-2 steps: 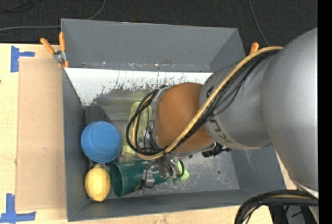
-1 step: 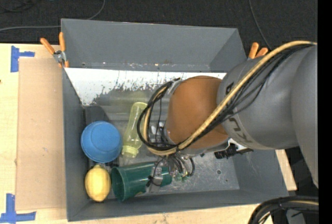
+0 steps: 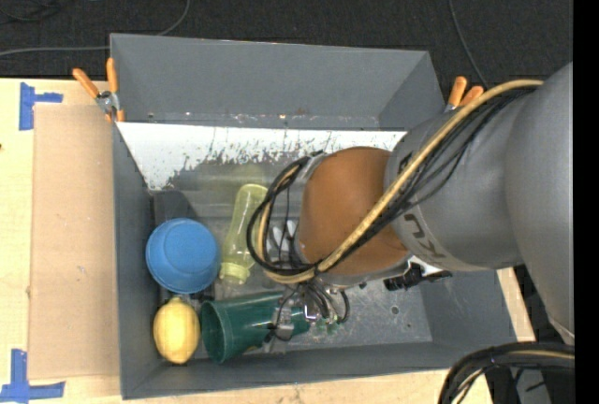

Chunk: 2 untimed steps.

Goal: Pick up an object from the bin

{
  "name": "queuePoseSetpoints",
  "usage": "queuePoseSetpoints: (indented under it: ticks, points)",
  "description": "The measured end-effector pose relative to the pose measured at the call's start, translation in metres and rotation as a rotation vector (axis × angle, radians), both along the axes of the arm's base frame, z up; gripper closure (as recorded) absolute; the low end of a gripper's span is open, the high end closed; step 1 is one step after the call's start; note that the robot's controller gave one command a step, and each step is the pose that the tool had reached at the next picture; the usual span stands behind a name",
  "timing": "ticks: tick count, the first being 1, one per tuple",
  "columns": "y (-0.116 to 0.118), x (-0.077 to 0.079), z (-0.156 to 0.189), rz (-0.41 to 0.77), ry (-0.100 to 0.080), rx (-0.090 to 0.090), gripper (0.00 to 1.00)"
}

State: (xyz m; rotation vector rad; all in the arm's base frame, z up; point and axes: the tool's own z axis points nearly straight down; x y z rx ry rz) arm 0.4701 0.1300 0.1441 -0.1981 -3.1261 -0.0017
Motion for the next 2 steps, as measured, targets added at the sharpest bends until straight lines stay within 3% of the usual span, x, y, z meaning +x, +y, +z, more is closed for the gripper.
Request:
queuePoseSetpoints:
  ticks: [1, 2]
  points:
    - [0.008, 0.018, -0.057, 0.215, -0.001, 0.002, 0.0]
    - [0.01, 0.017, 0.041, 0.123, 0.002, 0.001, 0.0]
